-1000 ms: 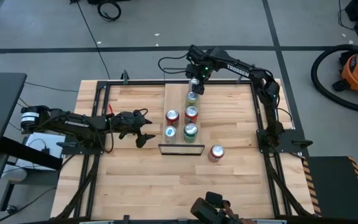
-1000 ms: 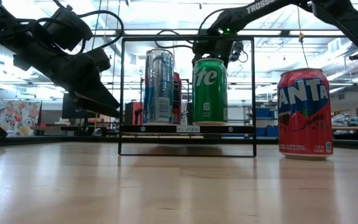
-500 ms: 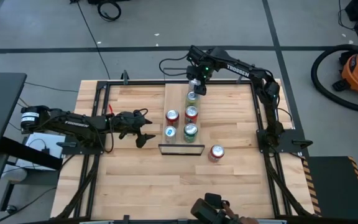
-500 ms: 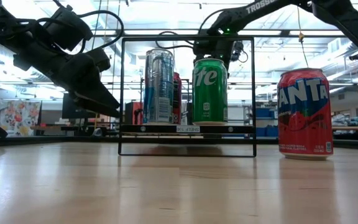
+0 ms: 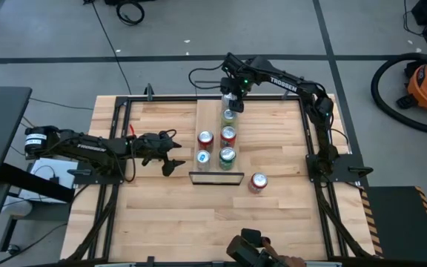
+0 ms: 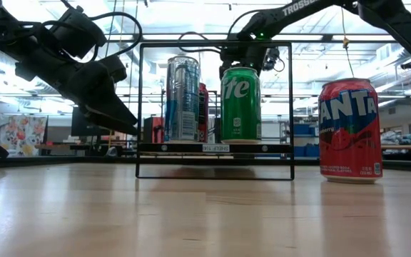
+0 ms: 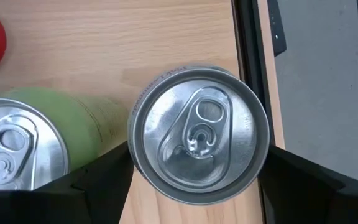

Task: Place canned beverage on shelf
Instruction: Put the orange soda can on the shelf, then put the red soda can on the shelf

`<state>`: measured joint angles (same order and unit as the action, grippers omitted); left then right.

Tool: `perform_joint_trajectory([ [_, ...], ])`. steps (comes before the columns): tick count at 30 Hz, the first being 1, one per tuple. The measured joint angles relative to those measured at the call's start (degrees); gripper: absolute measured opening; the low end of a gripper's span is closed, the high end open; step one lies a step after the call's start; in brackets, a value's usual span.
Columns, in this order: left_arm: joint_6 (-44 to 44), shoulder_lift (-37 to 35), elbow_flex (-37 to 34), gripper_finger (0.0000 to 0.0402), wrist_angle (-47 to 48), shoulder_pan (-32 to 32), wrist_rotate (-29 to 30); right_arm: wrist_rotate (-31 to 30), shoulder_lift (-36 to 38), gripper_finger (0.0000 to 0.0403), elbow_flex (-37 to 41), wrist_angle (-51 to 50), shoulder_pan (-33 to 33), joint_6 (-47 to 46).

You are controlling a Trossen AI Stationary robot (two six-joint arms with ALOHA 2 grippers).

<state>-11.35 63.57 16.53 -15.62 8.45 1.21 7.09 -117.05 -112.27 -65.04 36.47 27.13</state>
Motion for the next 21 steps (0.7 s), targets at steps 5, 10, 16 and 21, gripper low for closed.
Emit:
perform_joint_trajectory([
  [5,-0.02,0.0,0.0,0.0389,0.02,0.0,0.0,-0.02,0.0,0.0338,0.0,-0.61,-0.07,-0.17],
  [10,-0.45,0.0,0.0,0.0389,0.02,0.0,0.0,-0.07,0.0,0.034,0.0,-0.56,-0.11,-0.58],
  [16,-0.5,0.0,0.0,0.0389,0.04,0.0,0.0,-4.58,0.17,0.0341,-0.02,-1.29,-0.24,-1.26],
  [21,-0.5,0.0,0.0,0.0389,0.04,0.0,0.0,-6.08,2.16,0.0348,-0.02,-4.02,-0.31,-2.06],
])
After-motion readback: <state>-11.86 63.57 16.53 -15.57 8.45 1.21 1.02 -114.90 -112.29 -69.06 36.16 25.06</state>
